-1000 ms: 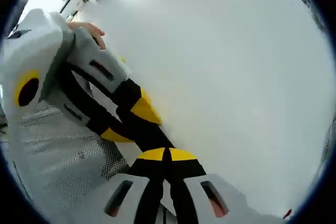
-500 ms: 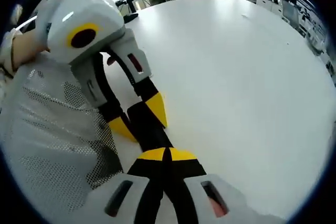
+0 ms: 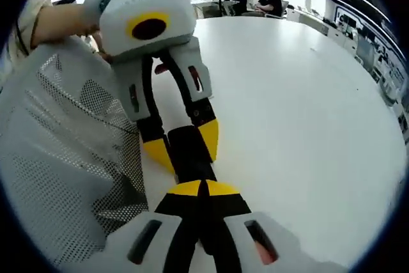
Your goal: Press the specified remote control buttons in sequence, fully releasing each button before pressing the next.
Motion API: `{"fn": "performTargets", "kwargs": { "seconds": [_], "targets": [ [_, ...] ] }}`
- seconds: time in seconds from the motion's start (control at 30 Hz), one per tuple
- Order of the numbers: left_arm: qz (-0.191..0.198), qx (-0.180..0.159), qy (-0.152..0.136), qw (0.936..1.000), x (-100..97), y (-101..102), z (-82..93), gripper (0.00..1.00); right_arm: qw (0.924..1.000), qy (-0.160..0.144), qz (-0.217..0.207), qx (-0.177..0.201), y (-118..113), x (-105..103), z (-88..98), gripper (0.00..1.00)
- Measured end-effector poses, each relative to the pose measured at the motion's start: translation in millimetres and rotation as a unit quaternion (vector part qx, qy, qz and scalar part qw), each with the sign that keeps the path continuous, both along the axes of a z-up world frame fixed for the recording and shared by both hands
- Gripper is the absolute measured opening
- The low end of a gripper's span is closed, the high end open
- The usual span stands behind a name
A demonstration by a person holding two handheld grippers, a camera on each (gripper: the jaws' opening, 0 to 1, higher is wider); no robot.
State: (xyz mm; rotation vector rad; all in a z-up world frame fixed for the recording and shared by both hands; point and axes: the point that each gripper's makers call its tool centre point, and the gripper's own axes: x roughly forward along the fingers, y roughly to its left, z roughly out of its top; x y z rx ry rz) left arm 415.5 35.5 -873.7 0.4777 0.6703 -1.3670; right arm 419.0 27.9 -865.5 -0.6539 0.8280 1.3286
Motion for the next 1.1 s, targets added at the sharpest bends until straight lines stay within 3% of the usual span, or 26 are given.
{"fn": "performTargets", "kwargs": {
  "seconds": [0.33, 0.5, 0.6, 0.73, 0.9, 1.1],
  "targets": [
    [-0.006, 0.001, -0.003, 1.0000, -1.1, -1.4, -0.1, 0.25, 0.9955, -0.040, 0.070, -0.049, 1.3, -3.2, -1.6, 0.00],
    [-0.005, 0.000, -0.001, 1.0000, -1.0, -1.1, -0.3, 0.25, 0.9917, -0.036, 0.095, -0.079, 2.4, -2.6, -2.5, 0.00],
    [-0.003, -0.001, 0.002, 1.0000, -0.8, -1.2, -0.2, 0.25, 0.9870, -0.029, 0.103, -0.120, 1.7, -2.3, -3.5, 0.00],
    [-0.001, -0.002, 0.005, 1.0000, -0.8, -1.3, 0.1, 0.25, 0.9834, -0.016, 0.094, -0.154, 2.5, -1.2, -4.9, 0.00],
    [0.000, -0.002, 0.006, 1.0000, -0.9, -1.4, 0.3, 0.25, 0.9872, 0.002, 0.064, -0.146, -0.2, 0.0, -4.5, 0.00],
    [-0.002, -0.002, 0.006, 1.0000, -0.9, -1.2, 0.3, 0.25, 0.9937, -0.012, 0.034, -0.106, -1.0, -0.8, -3.5, 0.00]
  ]
}}
